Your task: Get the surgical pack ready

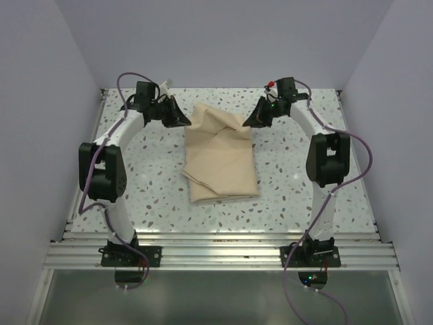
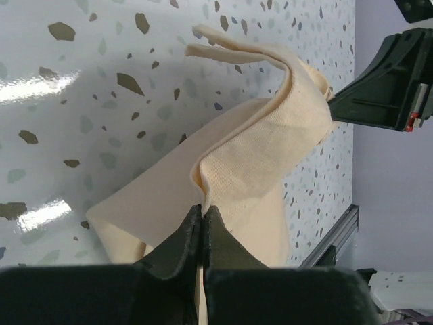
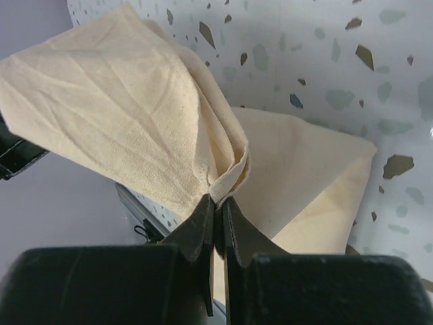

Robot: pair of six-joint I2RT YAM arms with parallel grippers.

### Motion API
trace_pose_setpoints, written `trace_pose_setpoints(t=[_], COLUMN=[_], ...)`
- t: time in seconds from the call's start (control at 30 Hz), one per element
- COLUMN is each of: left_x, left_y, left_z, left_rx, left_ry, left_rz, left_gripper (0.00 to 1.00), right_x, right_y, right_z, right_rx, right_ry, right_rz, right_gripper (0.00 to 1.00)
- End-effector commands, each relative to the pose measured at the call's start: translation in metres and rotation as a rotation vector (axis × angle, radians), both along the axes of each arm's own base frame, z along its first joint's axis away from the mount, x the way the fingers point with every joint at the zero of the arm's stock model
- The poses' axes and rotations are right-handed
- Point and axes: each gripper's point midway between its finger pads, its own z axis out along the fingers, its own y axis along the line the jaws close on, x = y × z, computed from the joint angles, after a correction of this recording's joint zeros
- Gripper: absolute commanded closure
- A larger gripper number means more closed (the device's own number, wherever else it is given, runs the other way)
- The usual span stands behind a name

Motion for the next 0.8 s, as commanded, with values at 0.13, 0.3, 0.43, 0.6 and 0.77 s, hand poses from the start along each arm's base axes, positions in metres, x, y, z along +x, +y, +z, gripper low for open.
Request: trace_pose_setpoints(t=[0.13,0.3,0.43,0.6,0.77], left_x=[-0.050,-0.086,-0.110,-0.132,-0.149], left_y=[-0.010,-0.009,-0.008,0.003,0.002], left_z=[0.033,0.010,0.002,-0.021,-0.033], left_rx=[0.042,0.082,0.090,0.139,0.134], left_ry=[-0.082,-0.027,-0.007,0.069,0.118], left_rz=[-0.066,-0.091,-0.097,-0.080,-0.088], left_gripper=[1.00,1.00,1.00,1.00,1.00], right_x=[-0.043,-0.067,-0.089,-0.120,-0.152], right_y=[-0.010,-0.014,-0.019,-0.025,-0.032], right_z=[0.031,0.031,0.029,0.016,-0.008], right_rx=[-0.019,-0.032,-0.046,-0.061,-0.090], right_ry=[-0.002,0.009,0.025,0.076,0.133], right_rz=[0.009,0.015,0.023,0.040,0.054], right_gripper=[1.00,1.00,1.00,1.00,1.00])
